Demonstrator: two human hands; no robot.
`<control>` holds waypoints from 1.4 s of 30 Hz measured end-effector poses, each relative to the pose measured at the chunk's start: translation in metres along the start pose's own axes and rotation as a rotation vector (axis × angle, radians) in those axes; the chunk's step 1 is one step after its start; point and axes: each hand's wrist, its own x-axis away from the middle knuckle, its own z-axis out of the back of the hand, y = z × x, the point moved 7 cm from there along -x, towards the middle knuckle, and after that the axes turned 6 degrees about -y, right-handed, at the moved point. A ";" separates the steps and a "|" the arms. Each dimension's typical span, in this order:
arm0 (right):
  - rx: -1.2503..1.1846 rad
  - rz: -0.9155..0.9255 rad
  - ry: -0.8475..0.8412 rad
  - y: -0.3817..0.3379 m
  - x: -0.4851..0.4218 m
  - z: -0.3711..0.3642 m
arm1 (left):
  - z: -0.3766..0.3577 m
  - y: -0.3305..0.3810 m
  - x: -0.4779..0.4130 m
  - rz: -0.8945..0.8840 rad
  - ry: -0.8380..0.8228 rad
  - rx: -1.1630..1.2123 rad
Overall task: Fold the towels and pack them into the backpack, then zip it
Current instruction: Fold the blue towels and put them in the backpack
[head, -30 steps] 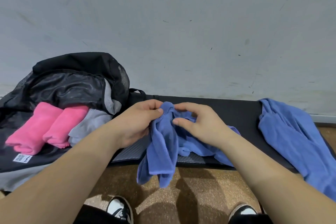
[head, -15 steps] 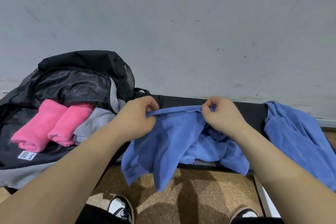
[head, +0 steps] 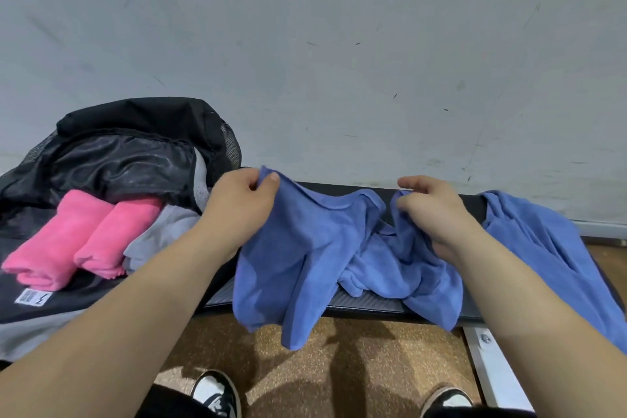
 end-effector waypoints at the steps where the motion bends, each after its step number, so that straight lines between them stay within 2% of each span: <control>1: -0.069 -0.024 0.010 0.000 0.005 0.004 | 0.004 0.002 -0.001 0.021 0.042 0.057; 4: -0.276 -0.037 0.001 0.002 0.019 0.007 | -0.002 0.015 0.003 -0.015 0.052 0.118; 8: -0.552 0.004 -0.095 -0.007 0.045 -0.006 | -0.045 0.048 0.031 -0.149 -0.164 0.118; 12: -0.407 0.122 -0.072 -0.018 0.064 -0.011 | -0.082 0.062 0.051 -0.191 -0.298 0.188; 15: -0.330 0.188 -0.032 -0.023 0.067 -0.010 | -0.088 0.066 0.056 -0.226 -0.280 0.198; 20: -0.337 0.264 -0.068 -0.027 0.067 -0.010 | -0.082 0.078 0.068 -0.296 -0.263 0.207; 25: -0.477 0.255 -0.269 -0.034 0.064 -0.013 | -0.082 0.078 0.064 -0.288 -0.219 0.204; 27: -0.487 0.278 -0.403 -0.038 0.067 -0.016 | -0.080 0.074 0.057 -0.257 -0.244 0.262; 29: -0.456 0.312 -0.453 -0.038 0.067 -0.018 | -0.080 0.072 0.055 -0.227 -0.288 0.313; 35: -0.162 0.492 -0.226 -0.045 0.062 -0.009 | -0.083 0.067 0.060 -0.183 -0.357 0.347; 39: -0.063 0.495 -0.236 -0.045 0.061 -0.013 | -0.075 0.065 0.060 -0.137 -0.347 0.445; 42: -0.063 0.471 -0.247 -0.043 0.060 -0.015 | -0.074 0.066 0.062 -0.140 -0.380 0.435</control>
